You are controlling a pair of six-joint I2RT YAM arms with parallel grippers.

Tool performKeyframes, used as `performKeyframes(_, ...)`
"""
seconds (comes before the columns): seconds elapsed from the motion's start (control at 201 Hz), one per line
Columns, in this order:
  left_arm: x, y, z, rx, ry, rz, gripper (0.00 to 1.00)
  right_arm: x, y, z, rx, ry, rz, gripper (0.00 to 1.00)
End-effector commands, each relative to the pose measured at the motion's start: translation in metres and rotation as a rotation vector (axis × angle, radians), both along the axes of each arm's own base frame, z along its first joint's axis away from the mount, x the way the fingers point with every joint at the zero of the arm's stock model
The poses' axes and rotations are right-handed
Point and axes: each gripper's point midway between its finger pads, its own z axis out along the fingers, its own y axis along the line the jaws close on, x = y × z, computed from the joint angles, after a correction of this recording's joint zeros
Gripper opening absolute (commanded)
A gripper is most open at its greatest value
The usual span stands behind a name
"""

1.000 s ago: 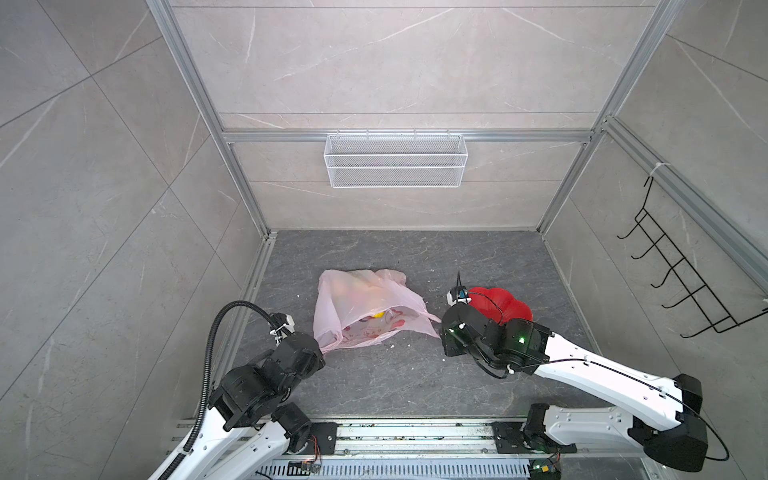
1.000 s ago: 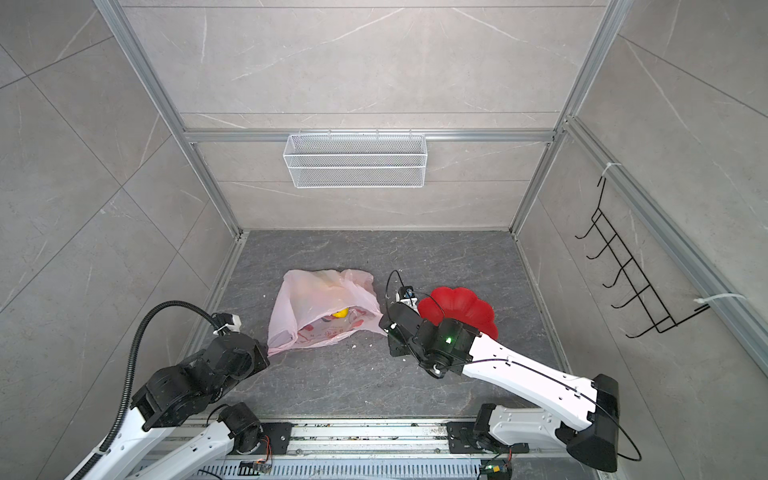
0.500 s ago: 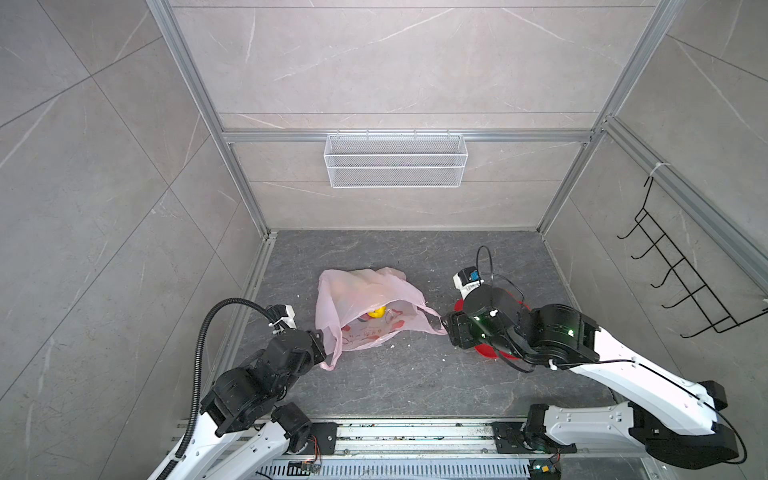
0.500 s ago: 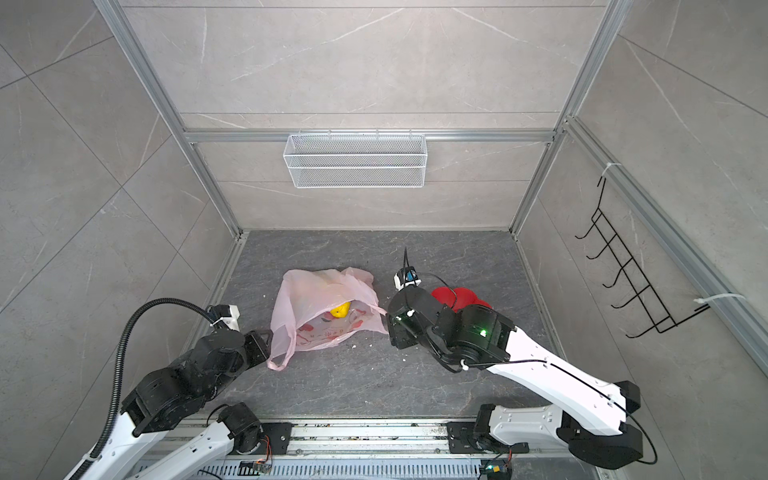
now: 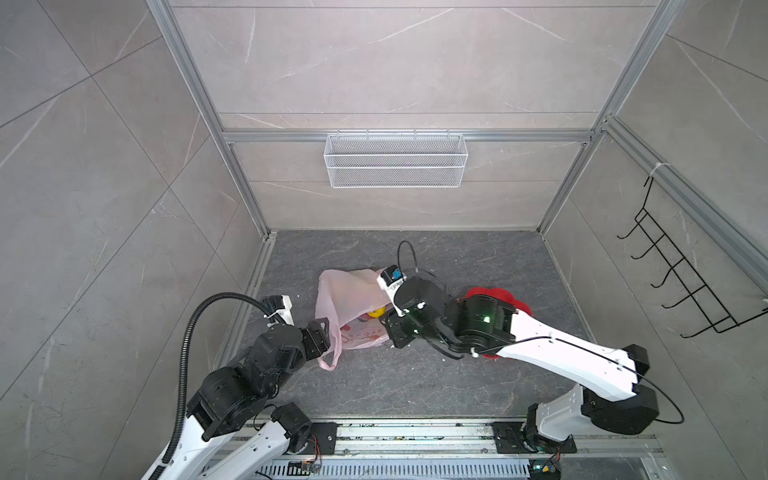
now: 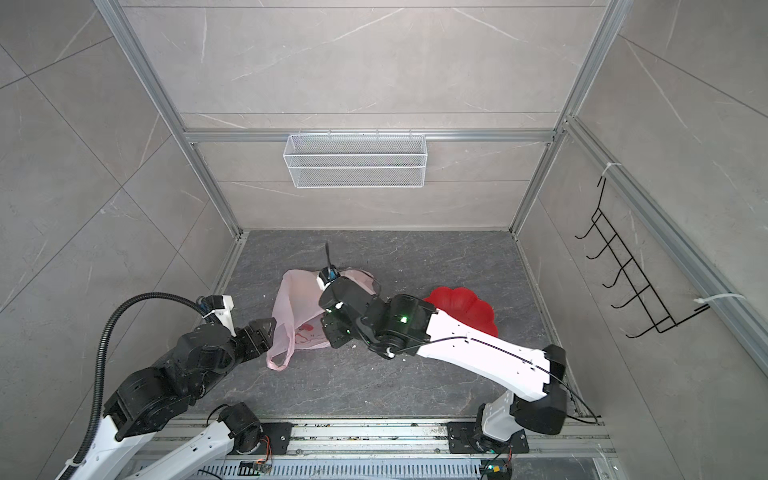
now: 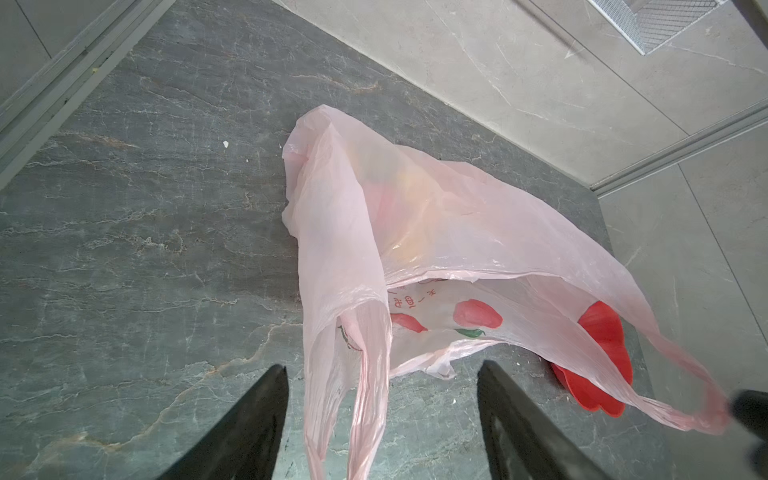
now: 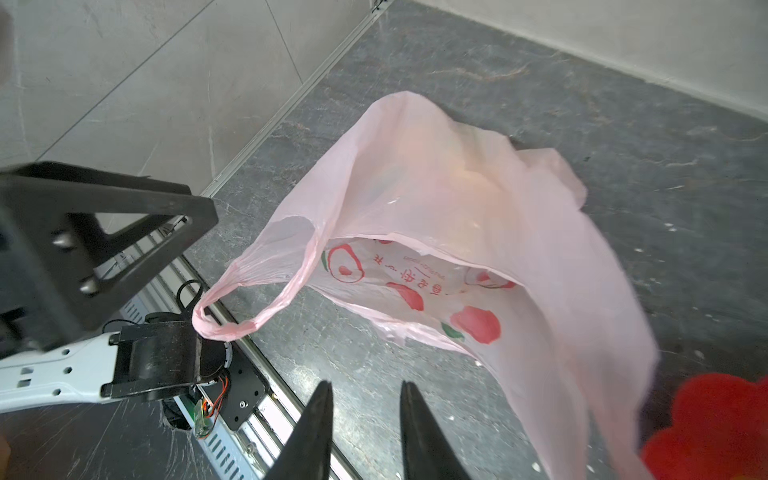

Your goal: Take the fake fruits out of the plastic bag

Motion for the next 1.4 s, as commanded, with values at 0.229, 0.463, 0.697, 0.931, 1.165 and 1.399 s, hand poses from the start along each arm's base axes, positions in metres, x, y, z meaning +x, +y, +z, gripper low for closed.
performKeyframes(0.229,-0.009,-0.004,-0.012,0.229,0.154,-0.144,0.77,0.006,0.025,-0.067,0.071,0.175,-0.118,0.27)
performKeyframes(0.463,0.012,-0.023,-0.017,0.302,0.162,-0.195,0.75,0.021,0.010,-0.116,0.050,0.251,-0.219,0.25)
performKeyframes(0.697,0.047,-0.033,-0.004,0.272,0.092,-0.165,0.69,0.054,-0.003,-0.130,0.049,0.179,-0.329,0.25)
performKeyframes(0.931,0.074,-0.036,-0.007,0.157,0.085,-0.147,0.48,0.078,0.011,-0.155,0.022,0.182,-0.358,0.24)
performKeyframes(1.165,0.082,-0.038,0.004,0.170,0.064,-0.184,0.51,0.105,0.036,-0.160,0.079,0.185,-0.347,0.24)
performKeyframes(1.399,0.086,-0.039,0.004,0.177,0.071,-0.234,0.67,0.136,0.057,-0.130,0.175,0.117,-0.329,0.28)
